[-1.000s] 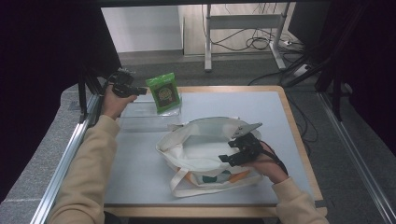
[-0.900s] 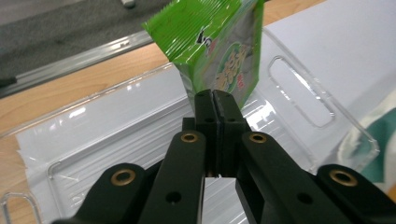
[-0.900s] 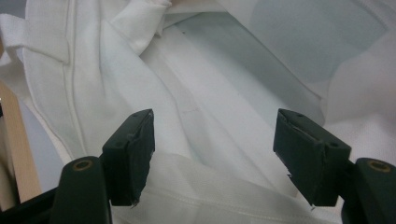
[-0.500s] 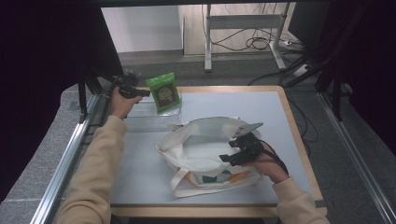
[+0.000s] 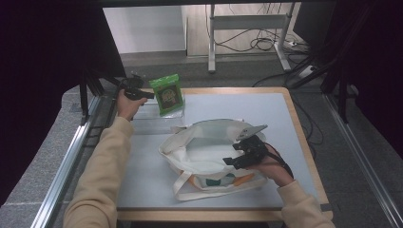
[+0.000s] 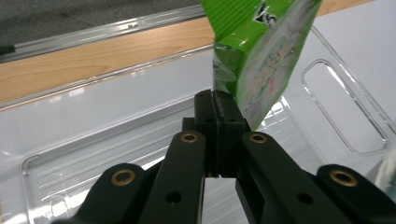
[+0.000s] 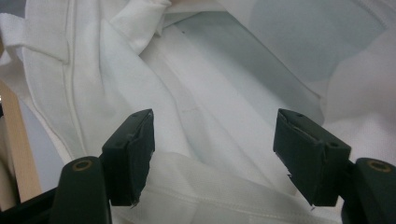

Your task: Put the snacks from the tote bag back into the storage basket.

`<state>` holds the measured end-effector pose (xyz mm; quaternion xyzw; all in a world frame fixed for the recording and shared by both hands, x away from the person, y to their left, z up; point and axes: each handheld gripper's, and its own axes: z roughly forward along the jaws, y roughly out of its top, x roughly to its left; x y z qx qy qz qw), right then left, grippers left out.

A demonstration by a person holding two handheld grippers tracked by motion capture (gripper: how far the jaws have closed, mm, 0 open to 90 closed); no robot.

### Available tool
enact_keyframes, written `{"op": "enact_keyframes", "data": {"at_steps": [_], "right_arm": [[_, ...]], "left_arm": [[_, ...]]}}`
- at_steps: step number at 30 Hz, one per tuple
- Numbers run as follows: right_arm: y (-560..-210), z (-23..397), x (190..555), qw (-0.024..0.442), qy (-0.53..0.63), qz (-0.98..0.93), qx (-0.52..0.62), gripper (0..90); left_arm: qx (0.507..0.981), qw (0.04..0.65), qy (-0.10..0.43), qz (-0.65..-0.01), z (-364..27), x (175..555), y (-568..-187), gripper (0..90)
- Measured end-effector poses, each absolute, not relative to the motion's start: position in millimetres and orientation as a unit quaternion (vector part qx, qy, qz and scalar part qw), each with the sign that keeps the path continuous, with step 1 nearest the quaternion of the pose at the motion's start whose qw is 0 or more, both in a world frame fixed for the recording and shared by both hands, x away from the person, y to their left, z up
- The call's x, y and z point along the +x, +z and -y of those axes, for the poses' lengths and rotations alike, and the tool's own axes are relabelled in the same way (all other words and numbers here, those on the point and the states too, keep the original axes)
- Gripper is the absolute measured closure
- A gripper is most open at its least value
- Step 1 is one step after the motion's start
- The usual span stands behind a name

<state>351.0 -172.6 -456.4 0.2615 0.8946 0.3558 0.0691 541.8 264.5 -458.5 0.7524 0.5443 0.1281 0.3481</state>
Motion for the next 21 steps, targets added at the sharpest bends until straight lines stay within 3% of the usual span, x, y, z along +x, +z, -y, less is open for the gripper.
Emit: {"op": "enact_keyframes", "data": {"at_steps": [21], "right_arm": [[-459, 174, 352, 0.068, 0.352, -0.895, 0.264, 29.1]], "left_arm": [[0.746, 0.334, 0.123, -0.563, -253, 561, -452, 89.8]]}}
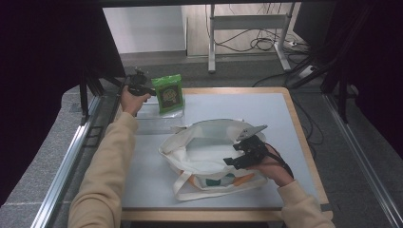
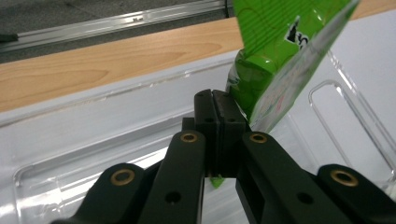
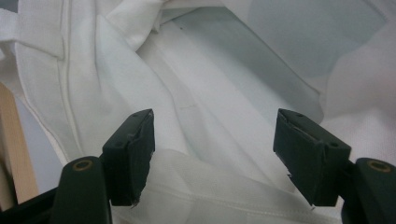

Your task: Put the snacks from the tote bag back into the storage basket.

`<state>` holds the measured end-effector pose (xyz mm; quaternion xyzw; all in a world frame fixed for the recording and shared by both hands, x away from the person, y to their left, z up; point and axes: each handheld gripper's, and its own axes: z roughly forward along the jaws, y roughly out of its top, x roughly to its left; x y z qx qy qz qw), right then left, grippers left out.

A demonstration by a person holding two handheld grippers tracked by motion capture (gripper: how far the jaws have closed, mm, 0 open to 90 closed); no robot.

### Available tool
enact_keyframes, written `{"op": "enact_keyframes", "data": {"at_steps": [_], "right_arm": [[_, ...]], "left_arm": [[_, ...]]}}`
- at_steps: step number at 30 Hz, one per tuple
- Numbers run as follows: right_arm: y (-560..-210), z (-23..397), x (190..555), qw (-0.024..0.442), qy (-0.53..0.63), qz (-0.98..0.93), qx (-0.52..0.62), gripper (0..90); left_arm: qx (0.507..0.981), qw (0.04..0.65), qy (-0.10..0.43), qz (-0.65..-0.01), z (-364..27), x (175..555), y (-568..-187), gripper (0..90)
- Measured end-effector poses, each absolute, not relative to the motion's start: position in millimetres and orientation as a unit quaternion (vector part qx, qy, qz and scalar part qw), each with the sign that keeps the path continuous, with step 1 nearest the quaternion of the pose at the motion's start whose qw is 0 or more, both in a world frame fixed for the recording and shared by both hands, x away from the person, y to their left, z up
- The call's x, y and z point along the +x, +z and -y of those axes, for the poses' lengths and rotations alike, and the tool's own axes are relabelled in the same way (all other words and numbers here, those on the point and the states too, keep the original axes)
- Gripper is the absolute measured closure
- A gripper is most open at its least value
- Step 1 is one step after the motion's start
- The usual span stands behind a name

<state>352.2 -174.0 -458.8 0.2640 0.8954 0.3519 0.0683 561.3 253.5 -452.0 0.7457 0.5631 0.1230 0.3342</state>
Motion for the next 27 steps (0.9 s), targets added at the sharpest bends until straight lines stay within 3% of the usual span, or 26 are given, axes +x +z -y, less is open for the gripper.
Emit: {"op": "enact_keyframes", "data": {"at_steps": [13, 21, 27], "right_arm": [[-458, 180, 353, 0.07, 0.354, -0.893, 0.268, 29.2], [-459, 178, 352, 0.07, 0.351, -0.895, 0.267, 29.2], [-460, 178, 354, 0.069, 0.351, -0.894, 0.269, 29.2]], "left_arm": [[0.741, 0.324, 0.124, -0.575, -249, 572, -453, 88.9], [0.732, 0.332, 0.122, -0.583, -269, 561, -455, 88.5], [0.761, 0.325, 0.122, -0.548, -276, 534, -459, 88.4]]}}
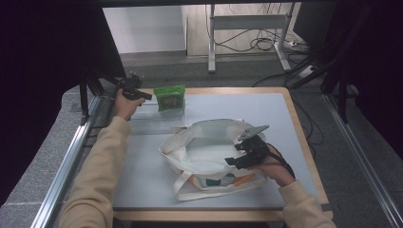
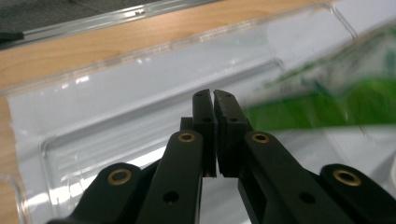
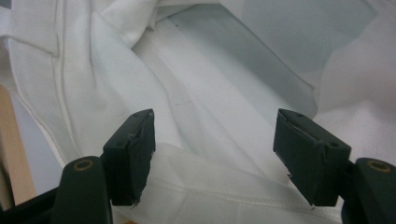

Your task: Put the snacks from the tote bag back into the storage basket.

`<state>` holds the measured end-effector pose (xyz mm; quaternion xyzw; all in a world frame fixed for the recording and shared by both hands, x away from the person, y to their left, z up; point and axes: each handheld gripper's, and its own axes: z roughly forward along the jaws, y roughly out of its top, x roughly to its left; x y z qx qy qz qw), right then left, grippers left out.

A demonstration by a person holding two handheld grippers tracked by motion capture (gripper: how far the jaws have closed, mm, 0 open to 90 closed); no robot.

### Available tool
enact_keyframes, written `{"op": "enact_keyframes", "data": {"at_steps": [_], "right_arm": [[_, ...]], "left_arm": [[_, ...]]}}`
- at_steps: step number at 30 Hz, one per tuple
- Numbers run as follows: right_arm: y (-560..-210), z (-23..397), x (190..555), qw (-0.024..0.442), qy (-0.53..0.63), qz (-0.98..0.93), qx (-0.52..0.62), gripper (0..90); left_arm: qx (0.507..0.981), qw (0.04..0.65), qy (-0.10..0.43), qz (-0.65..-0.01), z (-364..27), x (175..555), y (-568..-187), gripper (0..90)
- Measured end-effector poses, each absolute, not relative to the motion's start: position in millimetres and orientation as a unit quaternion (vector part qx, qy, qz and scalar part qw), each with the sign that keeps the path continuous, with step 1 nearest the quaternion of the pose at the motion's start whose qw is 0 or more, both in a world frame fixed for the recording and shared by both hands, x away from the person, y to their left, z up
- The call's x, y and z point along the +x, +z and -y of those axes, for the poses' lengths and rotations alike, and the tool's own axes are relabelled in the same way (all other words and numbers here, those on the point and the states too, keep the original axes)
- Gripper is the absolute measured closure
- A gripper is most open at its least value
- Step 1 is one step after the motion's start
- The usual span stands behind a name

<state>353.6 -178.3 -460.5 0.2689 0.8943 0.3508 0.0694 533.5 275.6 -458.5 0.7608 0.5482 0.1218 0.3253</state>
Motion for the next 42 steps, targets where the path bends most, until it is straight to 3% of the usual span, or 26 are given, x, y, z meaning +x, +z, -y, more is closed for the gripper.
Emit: {"op": "enact_keyframes", "data": {"at_steps": [7, 26, 42], "right_arm": [[-459, 174, 351, 0.07, 0.35, -0.896, 0.264, 29.3], [-459, 173, 351, 0.07, 0.351, -0.896, 0.263, 29.3], [-460, 175, 352, 0.069, 0.349, -0.896, 0.265, 29.1]], "left_arm": [[0.762, 0.34, 0.114, -0.539, -283, 524, -458, 88.5], [0.799, 0.382, 0.102, -0.453, -254, 493, -443, 90.0], [0.794, 0.365, 0.124, -0.47, -240, 541, -437, 90.0]]}}
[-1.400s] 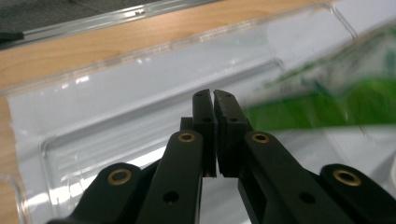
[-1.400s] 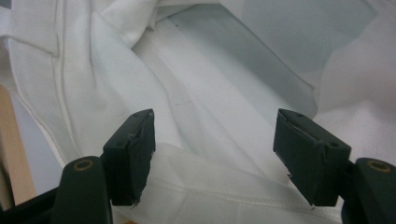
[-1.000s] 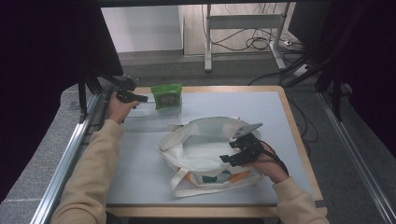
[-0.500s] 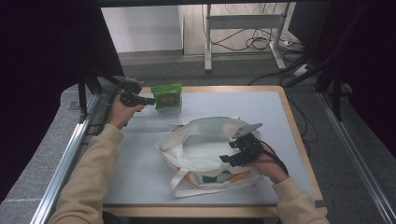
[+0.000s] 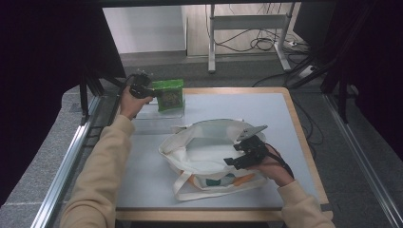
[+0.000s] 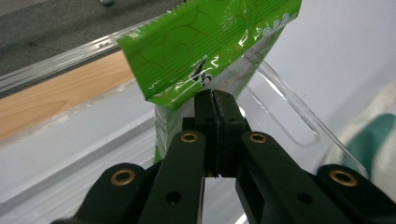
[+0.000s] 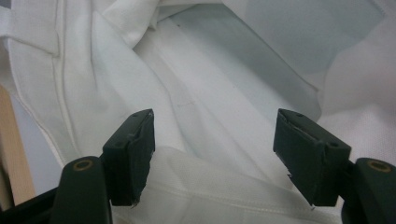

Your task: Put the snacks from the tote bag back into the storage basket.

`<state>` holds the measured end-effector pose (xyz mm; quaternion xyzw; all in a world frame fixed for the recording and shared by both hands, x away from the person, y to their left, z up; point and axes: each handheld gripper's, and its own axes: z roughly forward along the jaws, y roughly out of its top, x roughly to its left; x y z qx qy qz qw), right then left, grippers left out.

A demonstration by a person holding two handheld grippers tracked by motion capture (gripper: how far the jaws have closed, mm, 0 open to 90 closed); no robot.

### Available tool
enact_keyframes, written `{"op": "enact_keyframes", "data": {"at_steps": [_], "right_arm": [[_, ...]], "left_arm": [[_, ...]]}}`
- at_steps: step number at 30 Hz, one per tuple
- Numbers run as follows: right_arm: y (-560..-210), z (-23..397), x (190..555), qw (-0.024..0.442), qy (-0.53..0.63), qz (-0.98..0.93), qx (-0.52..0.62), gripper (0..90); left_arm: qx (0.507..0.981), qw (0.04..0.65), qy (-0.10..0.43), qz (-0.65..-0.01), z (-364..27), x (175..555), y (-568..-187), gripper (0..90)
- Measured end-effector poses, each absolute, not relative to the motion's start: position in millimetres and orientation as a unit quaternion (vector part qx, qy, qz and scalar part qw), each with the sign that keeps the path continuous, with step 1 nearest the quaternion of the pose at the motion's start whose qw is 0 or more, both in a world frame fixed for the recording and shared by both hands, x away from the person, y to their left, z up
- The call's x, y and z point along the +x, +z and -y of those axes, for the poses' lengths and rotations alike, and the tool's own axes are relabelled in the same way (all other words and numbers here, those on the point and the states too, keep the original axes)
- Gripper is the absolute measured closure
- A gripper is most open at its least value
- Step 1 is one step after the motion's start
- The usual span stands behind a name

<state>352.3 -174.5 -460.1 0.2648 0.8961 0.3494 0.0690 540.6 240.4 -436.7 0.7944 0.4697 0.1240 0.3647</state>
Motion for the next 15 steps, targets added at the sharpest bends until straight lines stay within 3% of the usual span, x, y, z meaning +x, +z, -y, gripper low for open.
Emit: {"op": "enact_keyframes", "data": {"at_steps": [7, 15], "right_arm": [[-460, 177, 354, 0.07, 0.35, -0.895, 0.267, 29.1], [-460, 179, 354, 0.071, 0.351, -0.894, 0.269, 29.2]], "left_arm": [[0.789, 0.358, 0.127, -0.483, -241, 559, -441, 90.0], [0.793, 0.361, 0.127, -0.473, -238, 555, -439, 89.9]]}}
